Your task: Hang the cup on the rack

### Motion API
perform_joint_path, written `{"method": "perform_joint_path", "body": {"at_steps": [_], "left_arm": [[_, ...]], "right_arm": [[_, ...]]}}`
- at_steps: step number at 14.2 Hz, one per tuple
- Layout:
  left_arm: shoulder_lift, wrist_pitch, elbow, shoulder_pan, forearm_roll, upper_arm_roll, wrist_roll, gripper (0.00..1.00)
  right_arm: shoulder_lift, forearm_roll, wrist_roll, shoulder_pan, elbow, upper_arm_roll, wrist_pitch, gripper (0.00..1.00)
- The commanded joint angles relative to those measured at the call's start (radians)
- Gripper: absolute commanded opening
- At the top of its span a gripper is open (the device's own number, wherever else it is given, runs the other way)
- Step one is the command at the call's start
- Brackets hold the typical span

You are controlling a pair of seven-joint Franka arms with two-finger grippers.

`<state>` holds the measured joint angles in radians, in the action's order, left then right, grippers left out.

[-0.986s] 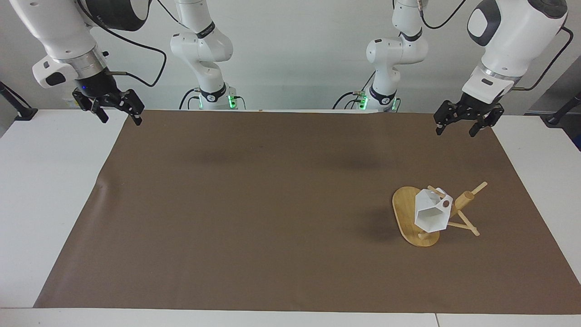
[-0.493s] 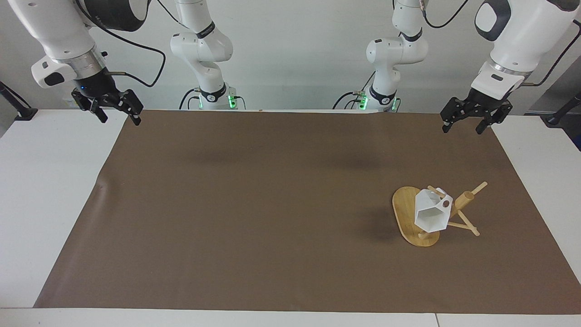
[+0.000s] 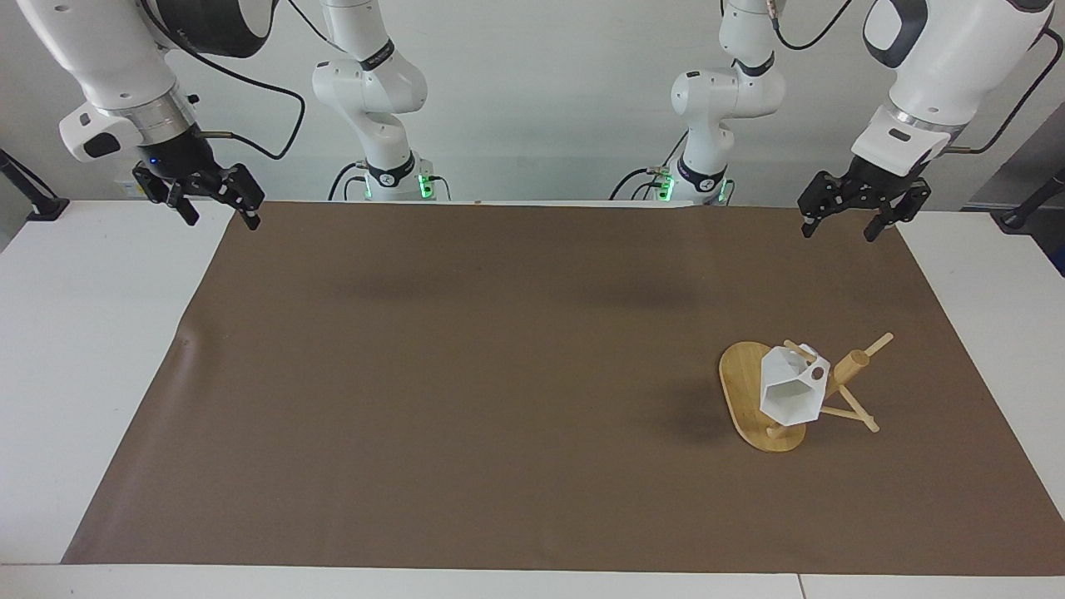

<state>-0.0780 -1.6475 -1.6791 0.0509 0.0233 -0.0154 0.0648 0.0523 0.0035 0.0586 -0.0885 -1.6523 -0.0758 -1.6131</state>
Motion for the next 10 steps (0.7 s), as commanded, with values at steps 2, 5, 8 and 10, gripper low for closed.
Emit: {"method": "perform_joint_path", "body": {"at_steps": [2,5,8,10], "left_arm": [[0.004,0.025,0.025,0.032,-0.017,0.034,0.012,1.0],[-0.002,0.026,0.021,0.023,-0.016,0.031,0.013,1.0],[-0.014,0.029,-0.001,0.027,-0.014,0.032,0.015,1.0],[-0.014,0.02,-0.001,0.027,-0.014,0.032,0.012,1.0]], "right_arm": [[0.004,-0.005,-0.017,-0.003,-0.011,0.005,-0.005,1.0],[0.004,-0.005,-0.017,-0.003,-0.011,0.005,-0.005,1.0],[0.004,-0.005,-0.017,-0.003,-0.011,0.005,-0.005,1.0],[0.004,-0.005,-0.017,-0.003,-0.011,0.005,-0.005,1.0]]}}
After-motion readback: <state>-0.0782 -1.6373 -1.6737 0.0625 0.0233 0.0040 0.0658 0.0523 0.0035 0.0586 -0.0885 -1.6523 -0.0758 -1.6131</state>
